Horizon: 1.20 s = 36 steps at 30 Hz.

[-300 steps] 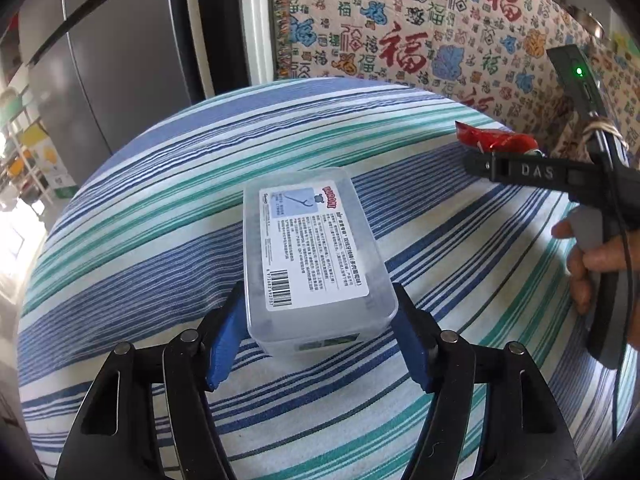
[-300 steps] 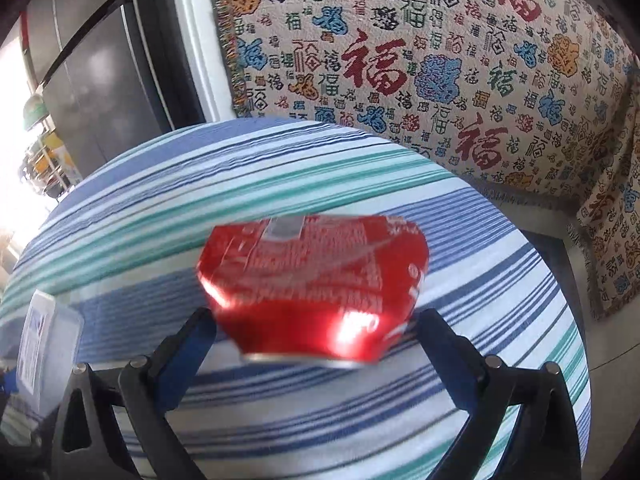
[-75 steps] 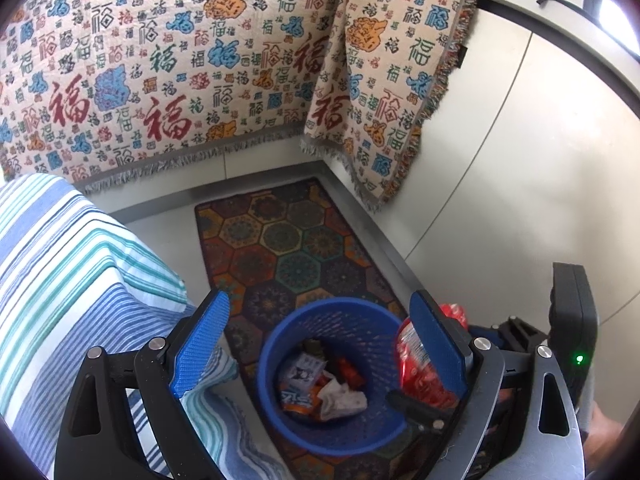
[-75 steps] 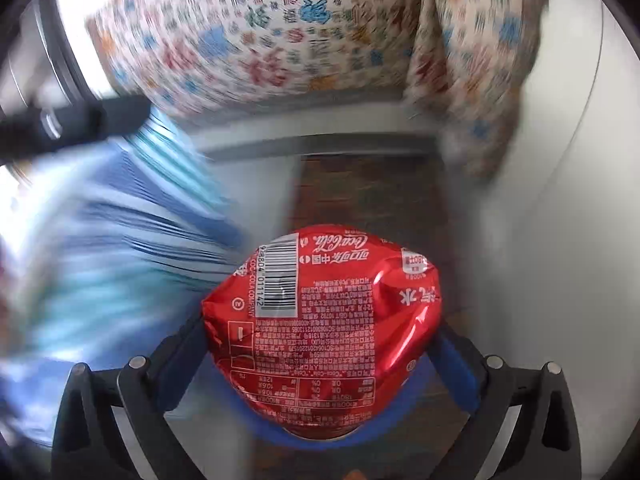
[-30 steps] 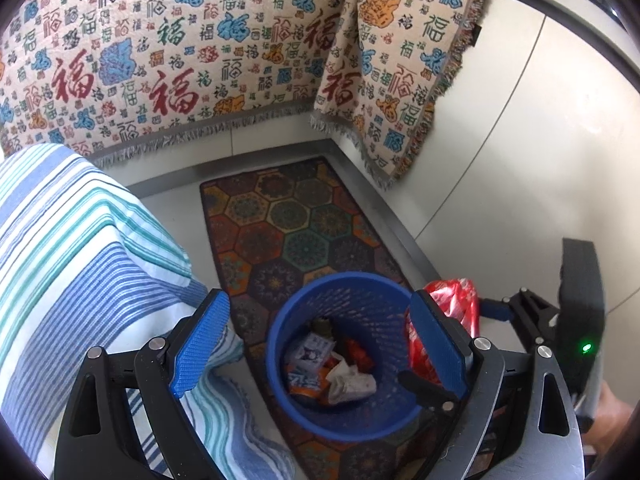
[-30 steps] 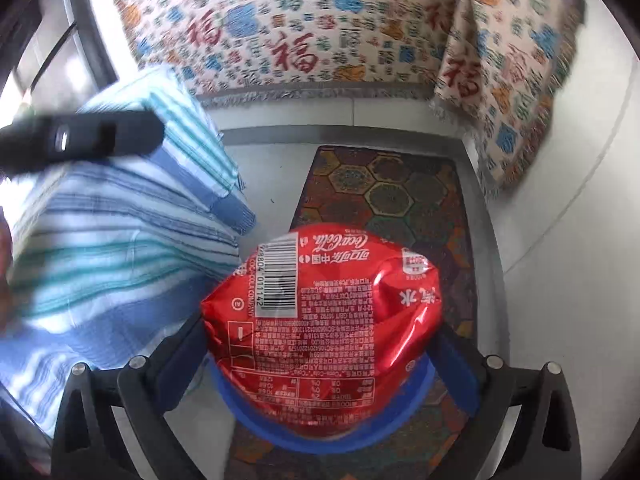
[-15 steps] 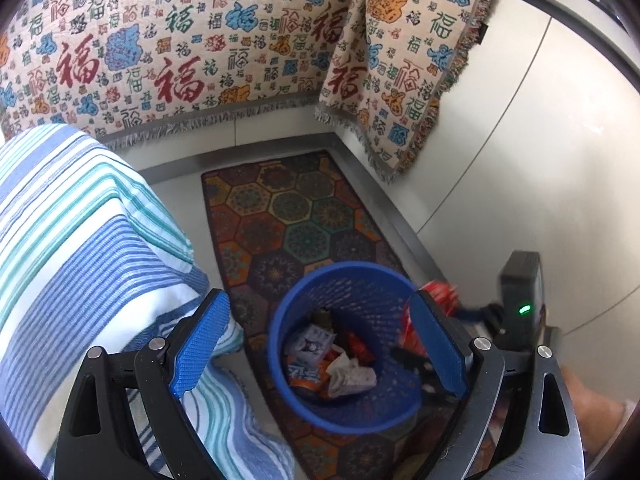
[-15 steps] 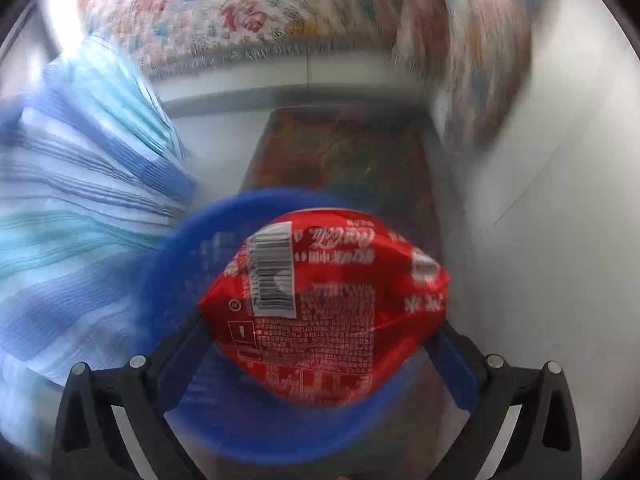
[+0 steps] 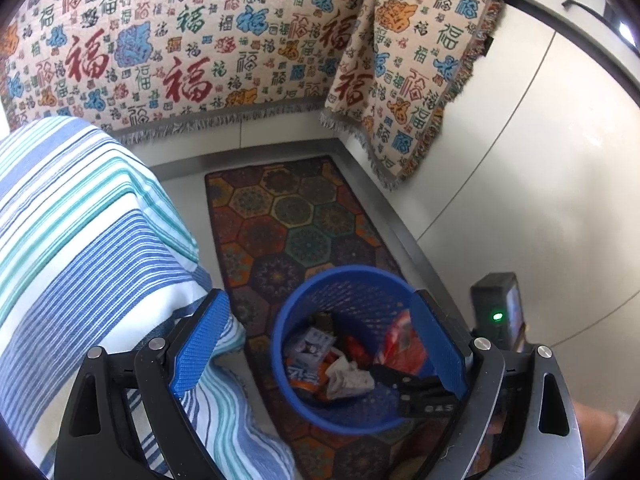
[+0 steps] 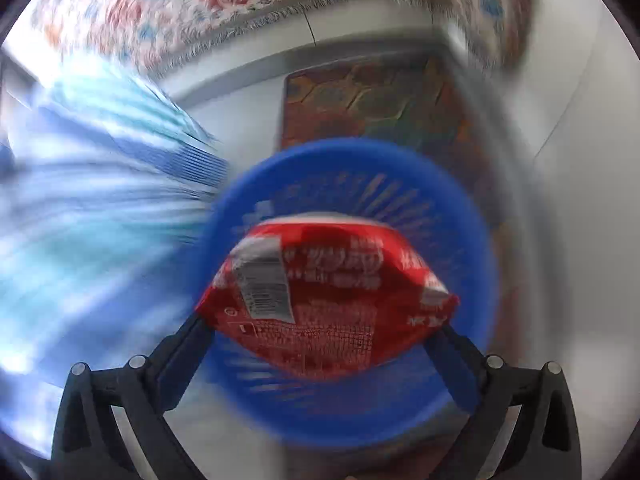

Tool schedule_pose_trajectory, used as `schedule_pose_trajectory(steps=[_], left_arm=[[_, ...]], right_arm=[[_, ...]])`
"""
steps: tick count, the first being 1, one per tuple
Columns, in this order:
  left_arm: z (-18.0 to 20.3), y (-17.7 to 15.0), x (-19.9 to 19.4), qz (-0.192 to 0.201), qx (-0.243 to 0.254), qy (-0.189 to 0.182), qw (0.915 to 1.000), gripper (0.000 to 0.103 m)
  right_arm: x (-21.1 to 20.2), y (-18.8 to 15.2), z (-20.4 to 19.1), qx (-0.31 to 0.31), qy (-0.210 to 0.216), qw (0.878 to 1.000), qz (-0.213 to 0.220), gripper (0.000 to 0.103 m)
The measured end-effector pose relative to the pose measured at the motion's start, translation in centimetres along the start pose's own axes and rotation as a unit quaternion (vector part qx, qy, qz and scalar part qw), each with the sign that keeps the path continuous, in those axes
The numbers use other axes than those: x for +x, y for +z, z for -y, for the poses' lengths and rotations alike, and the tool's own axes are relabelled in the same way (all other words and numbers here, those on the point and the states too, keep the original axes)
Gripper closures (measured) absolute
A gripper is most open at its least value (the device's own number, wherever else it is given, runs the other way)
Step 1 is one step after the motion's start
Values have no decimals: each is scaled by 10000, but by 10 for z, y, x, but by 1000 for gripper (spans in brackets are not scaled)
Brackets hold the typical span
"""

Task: Collect trash
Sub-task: 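Hold the red can over the basket and open the right gripper to drop it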

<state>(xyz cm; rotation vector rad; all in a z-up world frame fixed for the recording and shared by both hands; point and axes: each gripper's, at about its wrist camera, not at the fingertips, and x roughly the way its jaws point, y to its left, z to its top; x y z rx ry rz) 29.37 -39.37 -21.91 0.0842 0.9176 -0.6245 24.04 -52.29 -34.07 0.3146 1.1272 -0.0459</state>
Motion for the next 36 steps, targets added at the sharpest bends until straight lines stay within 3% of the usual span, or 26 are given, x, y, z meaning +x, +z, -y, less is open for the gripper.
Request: schedule_pose_trajectory(steps=[2,3,4,5,7,8,12,26,30,36], left_arm=[[0,0,0,27,31,56,10000,11],[-1,1,1,17,-23,47,10000,11],[-2,1,2,8,-85,17,10000,11],[-3,1,1,13,-121,4,9999,11],[-3,0,0,36,-117,27,9999,11],[-3,0,0,37,-115,41,9999,11],[-5,0,-1,45,-145,58,9999,11],[-5,-1,0,60,-135,79,9999,11],[-6,-1,0,64,-137,80,9999,11],[-2,-1,2,37,-109,101,9999,11]], right_arm=[[1,-2,-32,-711,-883,9935,-102,0],[8,5,-35,-426,-627,9969,-227,0],[8,3,-36,57,191,9995,-241,0],[7,3,-43,218,443,9984,-269,0],[6,6,-71,-443,-324,9985,0,0],[7,7,-83,-648,-473,9967,78,0],[13,17,-92,-235,106,9997,-17,0],[24,26,-106,-363,-104,9992,-122,2],[36,36,-133,-486,336,9977,319,0],[10,35,-113,-845,-179,9933,765,0]])
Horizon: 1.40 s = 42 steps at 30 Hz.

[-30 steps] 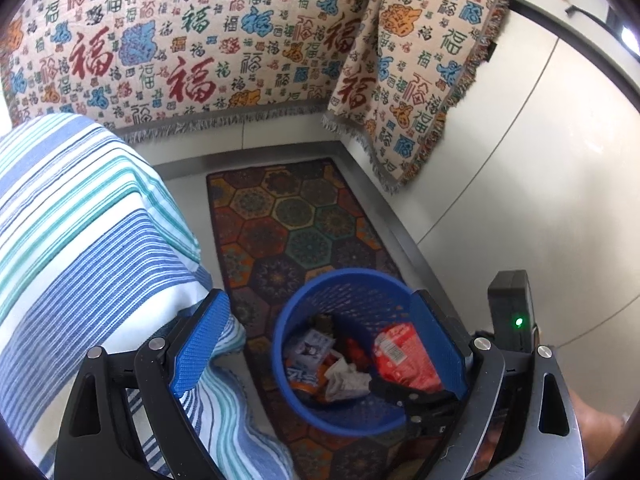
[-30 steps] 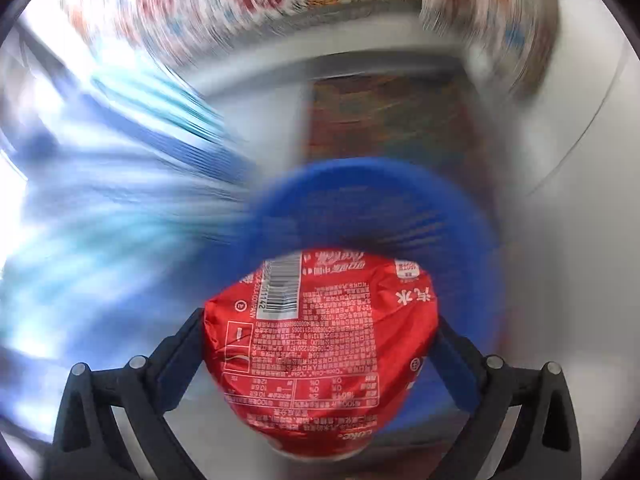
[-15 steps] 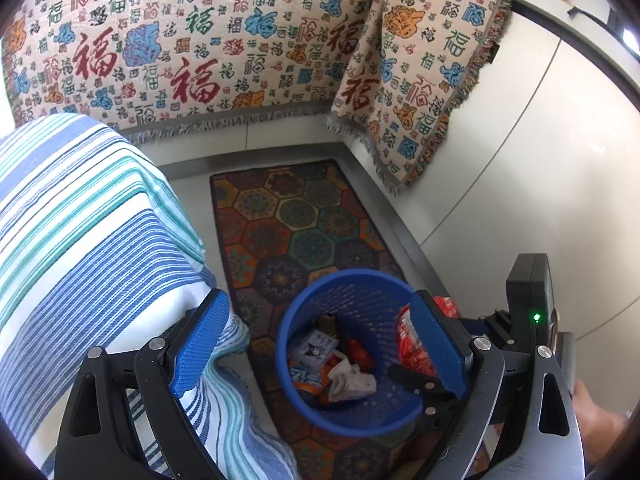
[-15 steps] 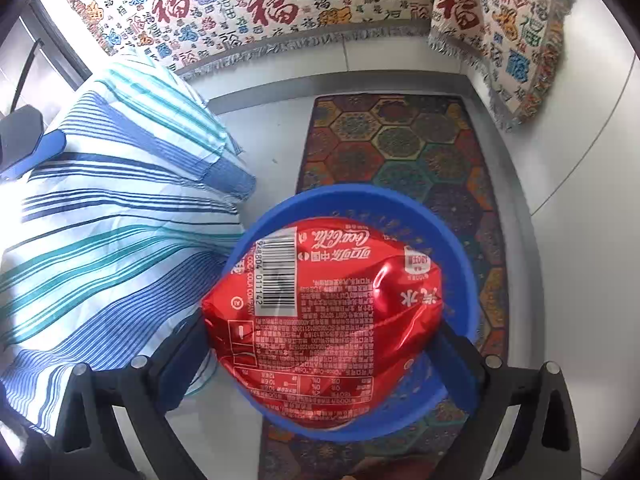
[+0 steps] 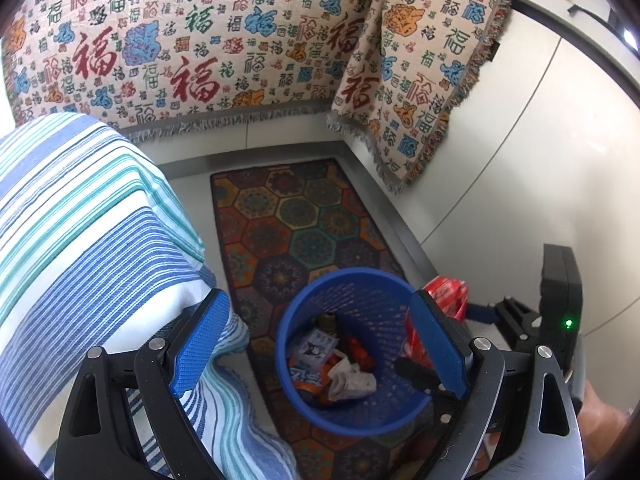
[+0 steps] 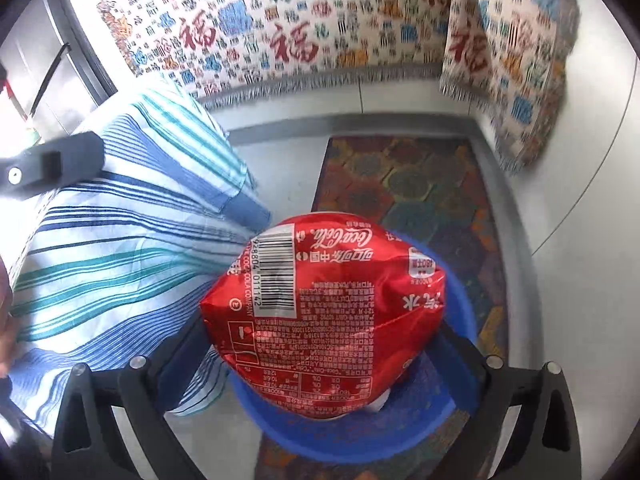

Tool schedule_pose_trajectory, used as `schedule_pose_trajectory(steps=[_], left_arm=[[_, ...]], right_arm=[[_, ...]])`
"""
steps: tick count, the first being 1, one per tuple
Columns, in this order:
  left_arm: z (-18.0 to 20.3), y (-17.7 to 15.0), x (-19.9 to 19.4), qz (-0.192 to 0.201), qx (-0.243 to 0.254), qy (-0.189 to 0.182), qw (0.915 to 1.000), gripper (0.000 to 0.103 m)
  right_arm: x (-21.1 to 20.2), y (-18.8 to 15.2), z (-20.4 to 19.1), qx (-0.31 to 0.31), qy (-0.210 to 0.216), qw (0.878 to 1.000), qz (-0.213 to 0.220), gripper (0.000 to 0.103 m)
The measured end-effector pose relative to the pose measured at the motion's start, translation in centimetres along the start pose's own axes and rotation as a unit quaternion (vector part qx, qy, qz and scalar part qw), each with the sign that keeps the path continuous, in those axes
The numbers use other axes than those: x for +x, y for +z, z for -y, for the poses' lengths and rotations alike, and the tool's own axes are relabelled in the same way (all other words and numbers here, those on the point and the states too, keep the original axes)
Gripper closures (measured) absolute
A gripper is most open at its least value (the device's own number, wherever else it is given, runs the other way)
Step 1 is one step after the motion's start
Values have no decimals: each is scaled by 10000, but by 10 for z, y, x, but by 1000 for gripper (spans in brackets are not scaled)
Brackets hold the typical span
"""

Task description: Collect trash

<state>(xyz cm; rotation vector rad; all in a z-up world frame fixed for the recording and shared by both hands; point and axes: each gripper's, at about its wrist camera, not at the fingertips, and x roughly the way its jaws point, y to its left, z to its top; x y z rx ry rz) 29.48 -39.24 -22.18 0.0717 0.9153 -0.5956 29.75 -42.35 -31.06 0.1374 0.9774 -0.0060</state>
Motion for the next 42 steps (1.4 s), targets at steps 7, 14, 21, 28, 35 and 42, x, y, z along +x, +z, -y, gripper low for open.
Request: schedule_pose_trajectory(steps=[7,14,21,28,35,42], left_arm=[[1,-2,0,-54,31,-19,10000,11],[4,-4,2,-116,97,57,9999,11],[2,-1,5,-156,94,111,9998,11],[7,-7,9,-62,75,149,9998,11],[25,-11,-9,-46,98,40,9999,11],[53,-24,-56,173,423,355,9983,1]], right_arm=[[-2,-8,25,273,271,9988,-287,1],[24,-22,23,74,-446,9989,-156,0],[67,-37,12,865,-103,9913,-983,0],[16,-15,-15,310,-259,9989,-220,0],[-83,-29,18,942,-905,9914,-76,0],[-192,-75,80,1409,-1524,9770,490,0]])
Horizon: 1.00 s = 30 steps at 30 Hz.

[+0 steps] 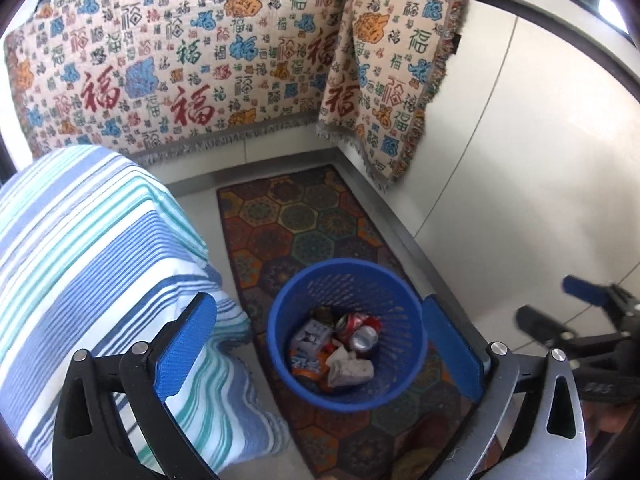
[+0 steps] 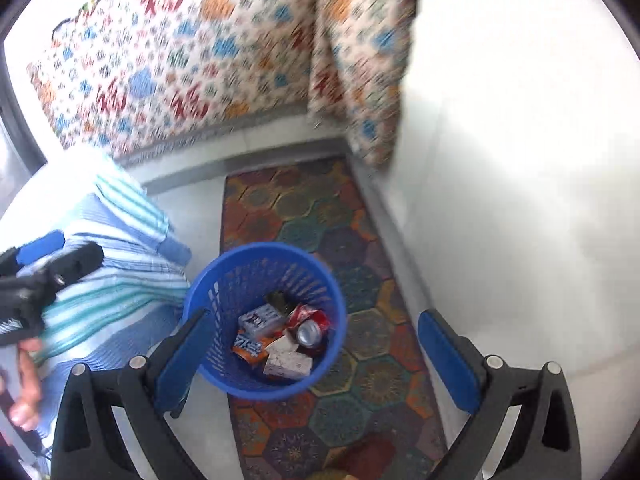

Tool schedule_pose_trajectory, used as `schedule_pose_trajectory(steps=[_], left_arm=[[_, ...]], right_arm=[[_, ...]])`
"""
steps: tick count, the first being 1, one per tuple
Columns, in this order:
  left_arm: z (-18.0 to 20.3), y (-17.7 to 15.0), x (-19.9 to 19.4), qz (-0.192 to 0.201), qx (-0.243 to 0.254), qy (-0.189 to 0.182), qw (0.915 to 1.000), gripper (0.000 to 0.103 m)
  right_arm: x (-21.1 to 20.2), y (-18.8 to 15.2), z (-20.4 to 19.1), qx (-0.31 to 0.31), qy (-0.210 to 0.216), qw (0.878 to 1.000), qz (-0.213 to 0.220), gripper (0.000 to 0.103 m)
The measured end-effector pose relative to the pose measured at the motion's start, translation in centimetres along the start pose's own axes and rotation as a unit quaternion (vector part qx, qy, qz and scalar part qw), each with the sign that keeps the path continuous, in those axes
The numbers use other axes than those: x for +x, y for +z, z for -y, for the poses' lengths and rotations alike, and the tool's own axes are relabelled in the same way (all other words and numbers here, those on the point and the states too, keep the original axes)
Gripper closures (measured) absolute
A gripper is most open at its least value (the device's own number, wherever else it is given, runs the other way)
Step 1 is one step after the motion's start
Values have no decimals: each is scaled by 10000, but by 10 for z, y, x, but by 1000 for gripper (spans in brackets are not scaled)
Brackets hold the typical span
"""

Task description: Collect trash

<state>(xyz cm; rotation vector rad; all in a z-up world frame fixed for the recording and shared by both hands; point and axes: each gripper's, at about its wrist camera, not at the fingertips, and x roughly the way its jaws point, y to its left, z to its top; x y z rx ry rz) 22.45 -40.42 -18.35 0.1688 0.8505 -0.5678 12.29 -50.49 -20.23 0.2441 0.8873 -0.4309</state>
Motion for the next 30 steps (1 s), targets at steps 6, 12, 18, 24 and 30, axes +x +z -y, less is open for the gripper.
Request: schedule_pose_trajectory(steps=[6,12,18,24,30], left_arm=[[22,-11,-32,-76,205,175,9996,0],[30,-17,-53,-25,150,197,9997,0],[40,-20,-60,1,244,473,9986,0],[48,-22,-58,-21,397,951,9947,0],[46,-24,-63,54,232,876,9959,0]], right_arm=[[-55,-20,12,239,-151,9990,345,0],[-72,-18,18,101,-111,9986,512,0],[-75,-16,30,30,-80,9983,581,0],[-78,-16,41,38,-30,9981,622,0],[-84,-21,49,54,21,9981,618,0]])
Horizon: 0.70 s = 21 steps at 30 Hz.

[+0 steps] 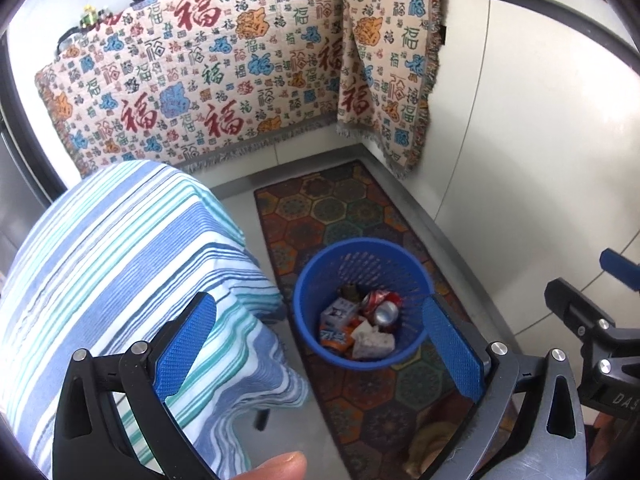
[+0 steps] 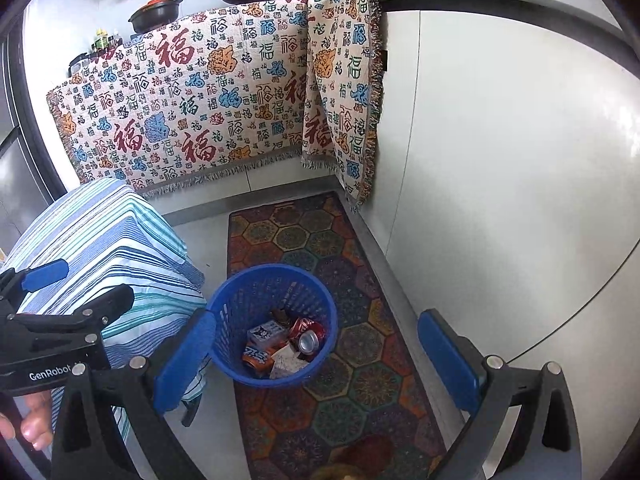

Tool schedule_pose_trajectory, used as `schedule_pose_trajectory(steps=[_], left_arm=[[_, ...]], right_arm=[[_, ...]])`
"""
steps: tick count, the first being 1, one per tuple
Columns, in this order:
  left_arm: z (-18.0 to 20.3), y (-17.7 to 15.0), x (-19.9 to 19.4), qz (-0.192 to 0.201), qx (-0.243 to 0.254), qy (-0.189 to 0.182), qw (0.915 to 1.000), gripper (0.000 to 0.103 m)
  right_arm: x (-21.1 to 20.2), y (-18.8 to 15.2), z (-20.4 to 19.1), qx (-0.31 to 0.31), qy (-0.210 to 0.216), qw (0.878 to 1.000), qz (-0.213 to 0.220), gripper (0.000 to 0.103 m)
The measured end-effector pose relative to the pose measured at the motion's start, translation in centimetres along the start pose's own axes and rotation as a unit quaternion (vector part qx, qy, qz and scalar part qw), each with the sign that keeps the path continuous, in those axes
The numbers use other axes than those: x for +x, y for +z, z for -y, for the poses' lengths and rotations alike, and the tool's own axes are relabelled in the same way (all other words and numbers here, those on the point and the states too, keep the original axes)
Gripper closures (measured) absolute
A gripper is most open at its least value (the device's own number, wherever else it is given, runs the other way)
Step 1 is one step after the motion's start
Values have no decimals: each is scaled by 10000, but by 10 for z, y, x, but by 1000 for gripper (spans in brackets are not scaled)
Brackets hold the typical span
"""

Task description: Collect trash

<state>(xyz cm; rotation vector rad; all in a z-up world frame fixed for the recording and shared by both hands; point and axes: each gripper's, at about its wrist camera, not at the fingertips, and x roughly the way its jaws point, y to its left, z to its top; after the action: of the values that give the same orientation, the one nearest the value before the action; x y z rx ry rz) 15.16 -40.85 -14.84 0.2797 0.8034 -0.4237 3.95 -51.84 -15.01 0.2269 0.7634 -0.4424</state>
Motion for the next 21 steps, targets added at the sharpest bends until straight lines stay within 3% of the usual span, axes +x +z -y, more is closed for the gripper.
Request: schedule_pose_trajectory(steps=[6,21], left_arm=[[-1,1,-2,19,-103,-119,9999,0],[1,4,-4,86,-192,-10,9998,0]], right_arm=[[-4,0,4,3,68,10000,16,0],[-7,-1,4,-29,140,9999,16,0]])
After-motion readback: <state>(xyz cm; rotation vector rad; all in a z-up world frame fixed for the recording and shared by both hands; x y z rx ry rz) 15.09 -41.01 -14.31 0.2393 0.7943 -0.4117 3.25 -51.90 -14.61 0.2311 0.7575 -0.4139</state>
